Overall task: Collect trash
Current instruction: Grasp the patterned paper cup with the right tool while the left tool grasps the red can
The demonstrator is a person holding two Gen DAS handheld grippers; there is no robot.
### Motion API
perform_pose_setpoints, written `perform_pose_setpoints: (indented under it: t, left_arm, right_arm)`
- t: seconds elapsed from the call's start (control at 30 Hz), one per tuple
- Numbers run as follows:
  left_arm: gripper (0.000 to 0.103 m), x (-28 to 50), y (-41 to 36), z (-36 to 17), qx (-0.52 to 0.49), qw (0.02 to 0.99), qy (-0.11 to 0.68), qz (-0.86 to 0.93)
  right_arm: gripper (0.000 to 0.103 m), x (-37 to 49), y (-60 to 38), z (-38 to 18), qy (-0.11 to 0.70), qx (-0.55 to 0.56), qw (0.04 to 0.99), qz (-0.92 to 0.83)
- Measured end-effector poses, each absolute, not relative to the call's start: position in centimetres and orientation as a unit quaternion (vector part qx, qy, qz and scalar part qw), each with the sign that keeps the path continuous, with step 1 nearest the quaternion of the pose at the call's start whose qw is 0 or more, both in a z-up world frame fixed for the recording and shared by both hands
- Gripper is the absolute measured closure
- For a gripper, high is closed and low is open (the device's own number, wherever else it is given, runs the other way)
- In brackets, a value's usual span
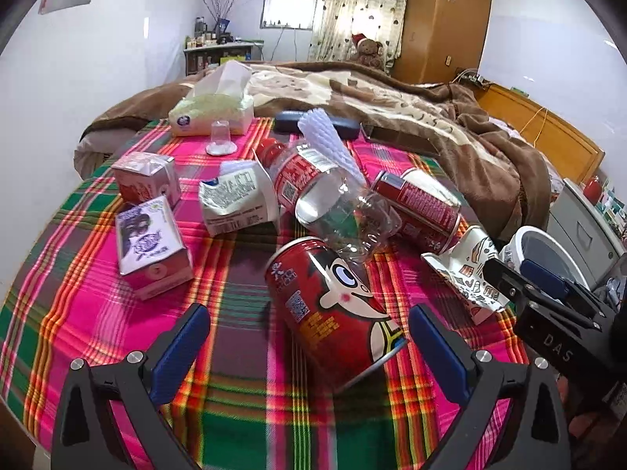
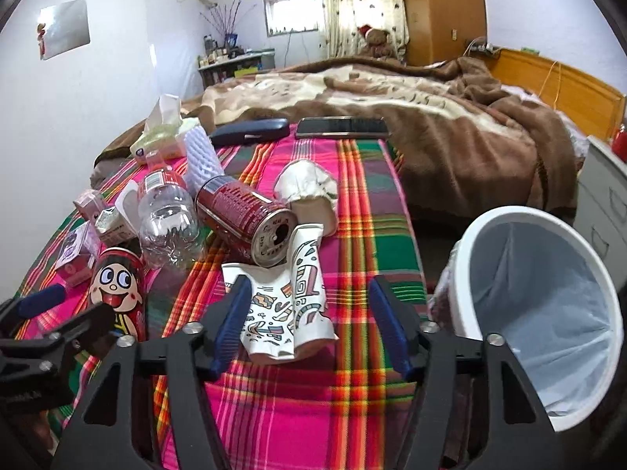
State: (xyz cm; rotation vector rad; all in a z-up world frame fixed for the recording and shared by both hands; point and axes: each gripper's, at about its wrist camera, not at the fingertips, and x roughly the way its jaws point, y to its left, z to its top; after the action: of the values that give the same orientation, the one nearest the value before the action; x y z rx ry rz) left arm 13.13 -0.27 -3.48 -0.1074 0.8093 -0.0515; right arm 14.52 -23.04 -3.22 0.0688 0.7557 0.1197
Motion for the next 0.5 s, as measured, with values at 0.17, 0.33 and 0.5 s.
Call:
perform_pose_setpoints:
  t: [0.17,0.33,0.5]
  left_arm:
    - [0.000,13.9,-0.4,-4.3,-0.055,0.912,0.405,-0.025]
    - [0.001,14.4,0.1,-4.9,-0.077,0.907,0.414,-0.022]
    - [0.013,15.0,0.2,-5.4,-0.078,0.903,0.423,-0.018]
  right_arm:
    - [0.063,15.0,-23.0,-3.5,0.384,0.038,0.920,0.063]
    - [0.080,15.1,-23.5,-3.6,0.390,0.048,0.918,0.062]
    - [0.081,15.4,-23.6,-3.7,0.390,0.052,0.917,0.062]
